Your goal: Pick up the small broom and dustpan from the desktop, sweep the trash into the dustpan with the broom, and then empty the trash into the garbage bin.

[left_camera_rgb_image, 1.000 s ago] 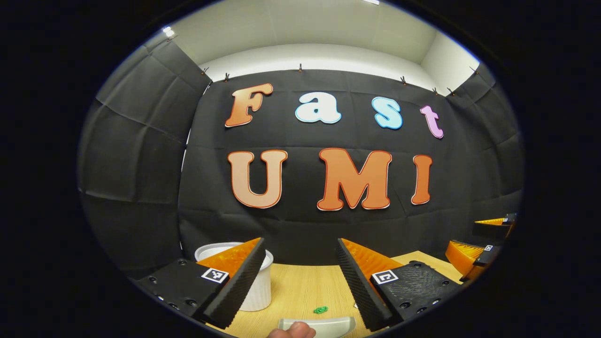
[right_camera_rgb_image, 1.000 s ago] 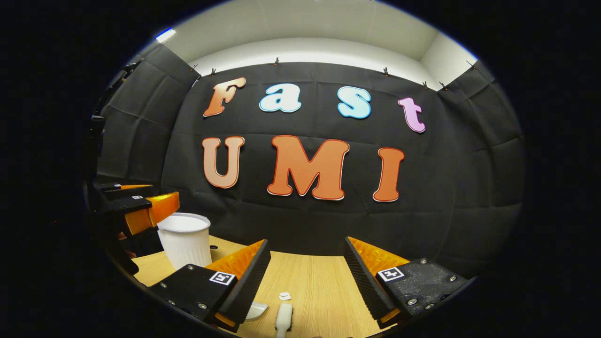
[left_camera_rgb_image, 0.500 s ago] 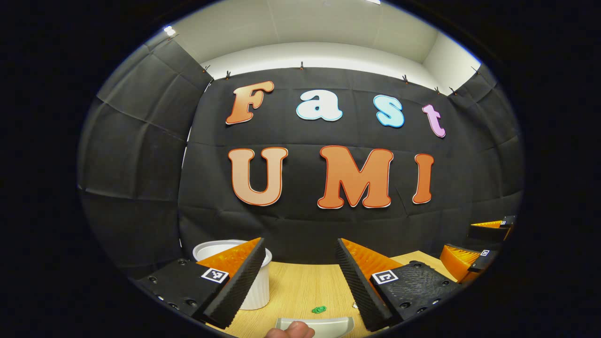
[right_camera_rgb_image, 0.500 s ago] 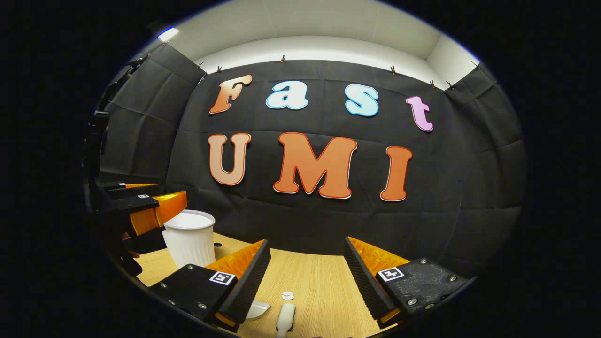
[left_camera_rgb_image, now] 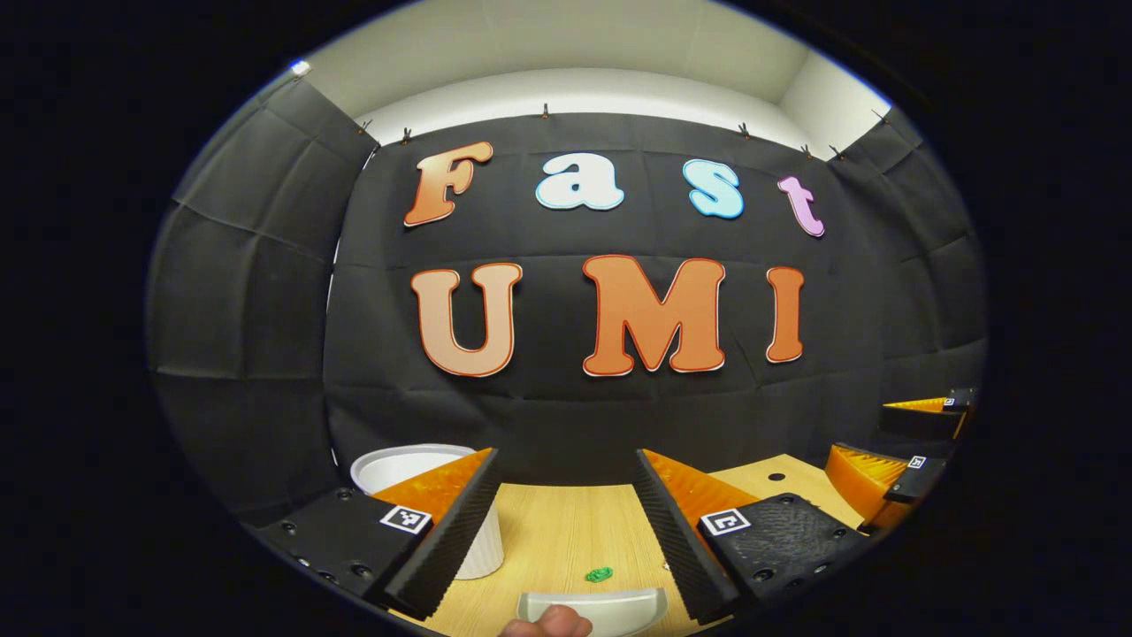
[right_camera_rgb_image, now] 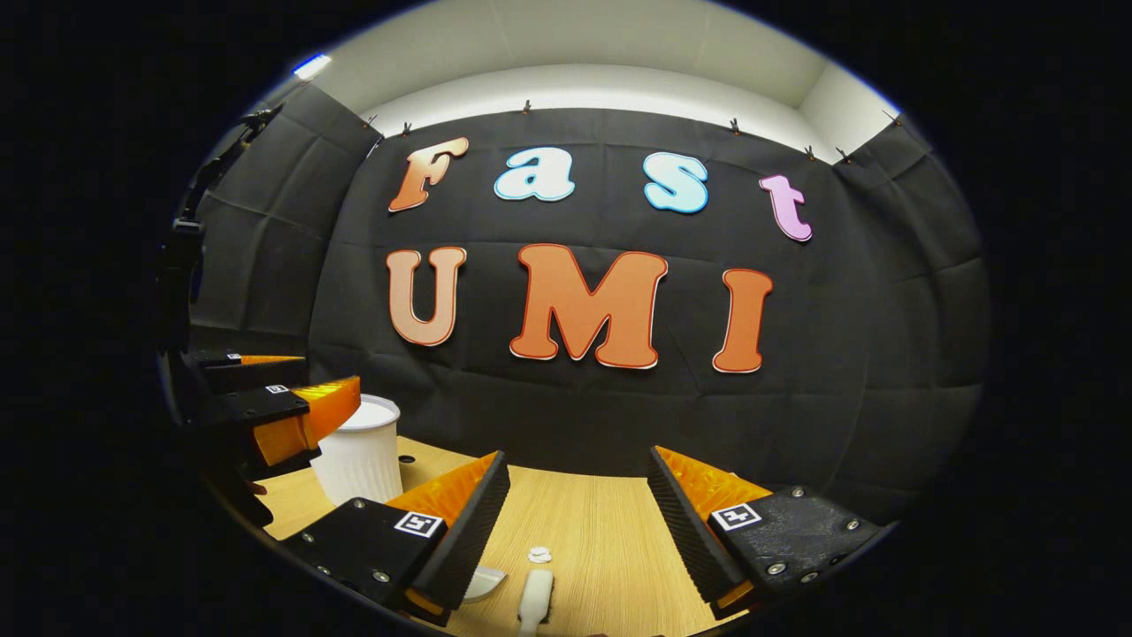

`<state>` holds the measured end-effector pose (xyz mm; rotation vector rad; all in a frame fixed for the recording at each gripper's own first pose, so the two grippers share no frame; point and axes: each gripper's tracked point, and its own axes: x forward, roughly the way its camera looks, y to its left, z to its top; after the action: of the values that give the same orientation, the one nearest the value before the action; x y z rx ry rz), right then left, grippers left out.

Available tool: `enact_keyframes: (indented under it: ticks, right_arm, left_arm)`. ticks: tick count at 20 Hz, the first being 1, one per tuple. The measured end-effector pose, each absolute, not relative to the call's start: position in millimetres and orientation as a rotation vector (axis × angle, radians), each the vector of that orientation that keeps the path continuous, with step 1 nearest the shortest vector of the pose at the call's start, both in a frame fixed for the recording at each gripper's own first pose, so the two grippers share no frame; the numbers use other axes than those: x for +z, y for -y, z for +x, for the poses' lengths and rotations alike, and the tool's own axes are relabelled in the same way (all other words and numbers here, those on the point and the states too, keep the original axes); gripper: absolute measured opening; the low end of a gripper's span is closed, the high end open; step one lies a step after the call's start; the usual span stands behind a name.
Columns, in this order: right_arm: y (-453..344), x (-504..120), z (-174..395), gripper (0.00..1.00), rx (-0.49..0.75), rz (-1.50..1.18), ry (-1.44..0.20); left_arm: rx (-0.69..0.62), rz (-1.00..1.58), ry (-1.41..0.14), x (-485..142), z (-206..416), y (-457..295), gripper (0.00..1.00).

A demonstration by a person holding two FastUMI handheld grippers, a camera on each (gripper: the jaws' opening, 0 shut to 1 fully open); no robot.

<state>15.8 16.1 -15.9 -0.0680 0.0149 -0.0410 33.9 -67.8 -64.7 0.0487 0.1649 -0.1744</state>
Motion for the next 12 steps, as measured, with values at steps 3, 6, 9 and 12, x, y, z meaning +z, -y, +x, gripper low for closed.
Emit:
enact_keyframes:
  ticks: [3, 6, 9, 12]
  right_arm:
    - [-15, -18, 17, 0.94, -0.04, -0.069, -0.018]
    - [-16, -21, 20, 0.94, -0.035, -0.069, -0.028]
    - [-18, -25, 22, 0.95, -0.027, -0.066, -0.042]
    - [-20, -33, 24, 0.94, -0.019, -0.056, -0.068]
  left_arm:
    - [-0.172, 0.044, -0.175, -67, 37, 68, 0.94]
    - [-0.159, 0.04, -0.19, -70, 43, 62, 0.95]
    - [-0.158, 0.03, -0.223, -78, 45, 63, 0.95]
    - [-0.16, 0.018, -0.263, -88, 47, 64, 0.95]
